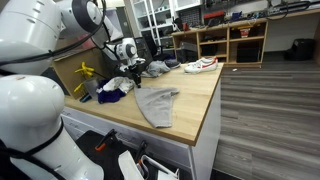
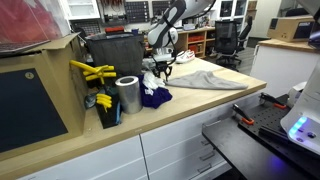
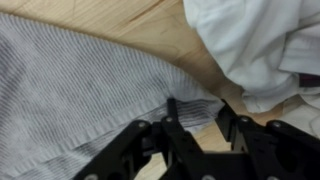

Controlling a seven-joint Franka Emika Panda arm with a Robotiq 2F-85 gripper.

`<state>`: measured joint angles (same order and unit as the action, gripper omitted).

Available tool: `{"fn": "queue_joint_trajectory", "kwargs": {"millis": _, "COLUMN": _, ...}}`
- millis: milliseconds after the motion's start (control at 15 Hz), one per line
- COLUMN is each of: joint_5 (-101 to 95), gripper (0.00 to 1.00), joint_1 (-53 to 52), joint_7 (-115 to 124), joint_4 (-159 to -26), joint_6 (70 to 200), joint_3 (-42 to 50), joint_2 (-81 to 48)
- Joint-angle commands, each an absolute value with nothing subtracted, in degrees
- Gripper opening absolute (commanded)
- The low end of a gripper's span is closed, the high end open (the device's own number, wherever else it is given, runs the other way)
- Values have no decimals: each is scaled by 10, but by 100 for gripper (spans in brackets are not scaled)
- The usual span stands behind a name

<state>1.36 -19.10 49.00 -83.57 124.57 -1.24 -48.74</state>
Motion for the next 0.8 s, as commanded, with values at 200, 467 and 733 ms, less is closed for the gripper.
{"fn": "queue_joint_trajectory", "kwargs": {"millis": 200, "joint_5": 22, "gripper": 0, "joint_1": -191, "joint_7": 494, "joint_4": -825, "joint_6": 1215, "joint_3": -15, "joint_2": -468}}
{"fn": "queue_joint_trajectory", "kwargs": {"millis": 467, "joint_5": 18, "gripper": 1, "joint_1": -188, "joint_7": 483, "joint_4": -852, "joint_6": 1224, "joint_3": -15, "joint_2": -438}}
{"fn": "queue_joint_trajectory", "kwargs": {"millis": 733, "joint_5": 4, "gripper": 1, "joint_1": -191, "joint_7": 467, "joint_4": -902, "joint_6": 1239, "joint_3": -14, "joint_2": -393}}
